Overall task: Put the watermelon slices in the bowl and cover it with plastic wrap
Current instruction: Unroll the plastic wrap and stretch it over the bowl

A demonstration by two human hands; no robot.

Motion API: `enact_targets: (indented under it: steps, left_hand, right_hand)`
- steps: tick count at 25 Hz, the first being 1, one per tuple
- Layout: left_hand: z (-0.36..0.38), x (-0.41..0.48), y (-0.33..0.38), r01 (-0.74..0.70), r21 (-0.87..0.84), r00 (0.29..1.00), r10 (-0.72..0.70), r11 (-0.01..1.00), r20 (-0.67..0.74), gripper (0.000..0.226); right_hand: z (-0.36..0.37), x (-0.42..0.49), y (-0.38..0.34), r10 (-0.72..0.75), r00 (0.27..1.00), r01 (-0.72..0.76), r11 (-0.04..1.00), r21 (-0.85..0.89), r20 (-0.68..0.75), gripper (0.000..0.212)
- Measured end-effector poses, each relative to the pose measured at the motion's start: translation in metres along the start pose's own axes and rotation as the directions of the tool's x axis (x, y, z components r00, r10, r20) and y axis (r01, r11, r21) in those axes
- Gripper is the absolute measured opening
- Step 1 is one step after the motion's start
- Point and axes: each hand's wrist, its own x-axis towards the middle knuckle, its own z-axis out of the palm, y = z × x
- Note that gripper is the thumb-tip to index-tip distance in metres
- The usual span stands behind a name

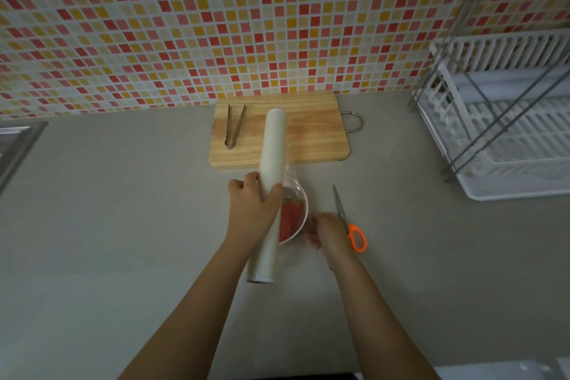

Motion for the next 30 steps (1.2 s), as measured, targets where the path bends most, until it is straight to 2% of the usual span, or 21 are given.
enact_targets:
  steps: [2,4,5,9,10,13,16,18,20,23,26,28,30]
  left_hand:
    - [0.002,-0.001,0.0,0.009,-0.012,1.0,-0.009,1.0,-0.01,0.046]
    - [0.004,-0.002,-0.001,0.028,-0.021,0.999,-0.028,0.999,-0.015,0.047]
    - [0.004,-0.003,-0.002,0.038,-0.031,0.999,-0.039,0.999,-0.017,0.047]
    - [0.005,-0.005,-0.004,0.051,-0.072,0.998,-0.054,0.996,-0.034,0.045]
    - [0.005,-0.005,-0.005,0.054,-0.077,0.998,-0.057,0.996,-0.04,0.045]
    - [0.004,-0.005,-0.008,0.064,-0.07,0.997,-0.067,0.995,-0.036,0.043]
    - [0.001,-0.009,-0.013,0.066,-0.083,0.997,-0.068,0.994,-0.024,0.037]
    - [0.0,-0.013,-0.011,0.092,-0.136,0.996,-0.094,0.986,-0.005,0.051]
    - [-0.004,-0.014,-0.008,0.171,-0.232,0.985,-0.158,0.957,0.074,0.062]
    - [-0.014,-0.011,-0.005,0.334,-0.386,0.94,-0.271,0.86,0.209,0.058]
    - [-0.018,-0.011,-0.006,0.375,-0.401,0.92,-0.281,0.836,0.274,0.062]
    - [-0.02,-0.015,-0.007,0.353,-0.386,0.928,-0.269,0.852,0.257,0.075]
    - [-0.021,-0.014,-0.012,0.314,-0.375,0.949,-0.28,0.872,0.145,0.067]
  right_hand:
    - [0.003,0.009,-0.014,-0.131,0.991,0.13,0.988,-0.083,-0.014,0.038]
    - [0.008,0.018,-0.032,-0.134,0.99,0.139,0.965,-0.224,0.038,0.049]
    - [0.011,0.023,-0.038,-0.11,0.991,0.124,0.959,-0.254,0.071,0.045]
    - [0.014,0.044,-0.04,-0.132,0.987,0.144,0.98,-0.135,0.092,0.015]
    - [0.014,0.047,-0.039,-0.125,0.988,0.136,0.983,-0.121,0.096,0.014]
    - [0.018,0.05,-0.038,-0.09,0.994,0.104,0.968,-0.228,0.067,0.029]
    - [0.022,0.047,-0.036,-0.167,0.986,0.154,0.94,-0.303,-0.017,0.04]
    - [0.024,0.047,-0.035,-0.224,0.974,0.199,0.929,-0.311,-0.045,0.041]
    - [0.024,0.047,-0.035,-0.234,0.971,0.207,0.926,-0.315,-0.051,0.042]
    - [0.023,0.046,-0.034,-0.233,0.972,0.212,0.928,-0.307,-0.034,0.041]
    - [0.021,0.047,-0.032,-0.249,0.968,0.234,0.928,-0.29,-0.016,0.041]
    - [0.021,0.048,-0.03,-0.267,0.964,0.249,0.925,-0.286,-0.023,0.039]
    - [0.022,0.049,-0.029,-0.287,0.957,0.262,0.918,-0.298,-0.042,0.039]
